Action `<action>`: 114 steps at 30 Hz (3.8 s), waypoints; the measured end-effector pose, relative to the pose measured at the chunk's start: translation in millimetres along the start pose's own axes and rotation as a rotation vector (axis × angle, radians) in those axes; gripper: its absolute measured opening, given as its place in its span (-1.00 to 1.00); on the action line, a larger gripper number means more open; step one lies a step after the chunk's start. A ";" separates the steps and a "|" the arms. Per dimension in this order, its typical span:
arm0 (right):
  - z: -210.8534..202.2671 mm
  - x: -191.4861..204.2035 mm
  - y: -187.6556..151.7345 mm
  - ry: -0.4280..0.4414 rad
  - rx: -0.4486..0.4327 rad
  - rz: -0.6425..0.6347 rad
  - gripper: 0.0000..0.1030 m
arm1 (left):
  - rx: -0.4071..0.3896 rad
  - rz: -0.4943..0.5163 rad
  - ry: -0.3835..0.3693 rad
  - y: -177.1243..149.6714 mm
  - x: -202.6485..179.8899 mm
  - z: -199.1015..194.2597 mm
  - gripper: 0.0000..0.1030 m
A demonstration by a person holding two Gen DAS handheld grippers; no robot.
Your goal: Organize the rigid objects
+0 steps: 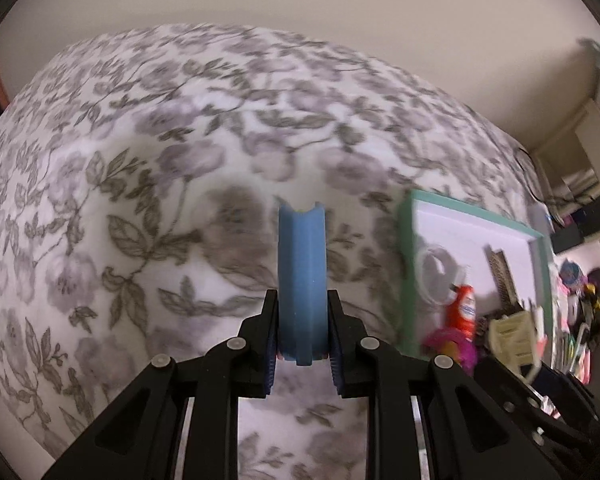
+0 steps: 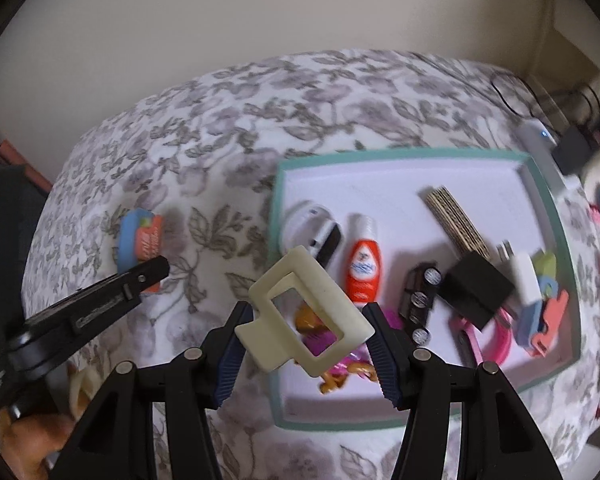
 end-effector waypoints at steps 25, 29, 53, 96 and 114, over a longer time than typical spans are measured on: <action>-10.1 -115.1 -28.9 -0.030 0.069 0.307 0.16 | 0.037 0.319 -0.106 -74.4 -115.0 -23.9 -0.56; -6.9 -122.4 -31.0 -0.022 0.083 0.325 0.16 | 0.055 0.354 -0.107 -82.0 -125.2 -19.6 -0.56; 11.9 -114.6 -37.1 -0.048 0.163 0.267 0.16 | 0.178 0.421 -0.039 -107.8 -136.5 23.6 -0.55; -18.6 -117.8 -21.1 -0.051 0.015 0.286 0.38 | 0.019 0.289 -0.060 -63.0 -107.0 -20.8 0.00; -8.1 -101.5 -17.1 -0.099 0.019 0.170 0.94 | -0.036 0.132 0.060 -35.0 -55.2 -16.8 0.76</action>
Point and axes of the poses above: each gripper's, at about its wrist camera, not at the fingertips, and z roughly the way its jaws point, x to its left, y to its top, the point moved 3 cm from there along z, roughly the way its jaws point, and after that the axes turned 5 degrees about -z, right-handed, at the moved point
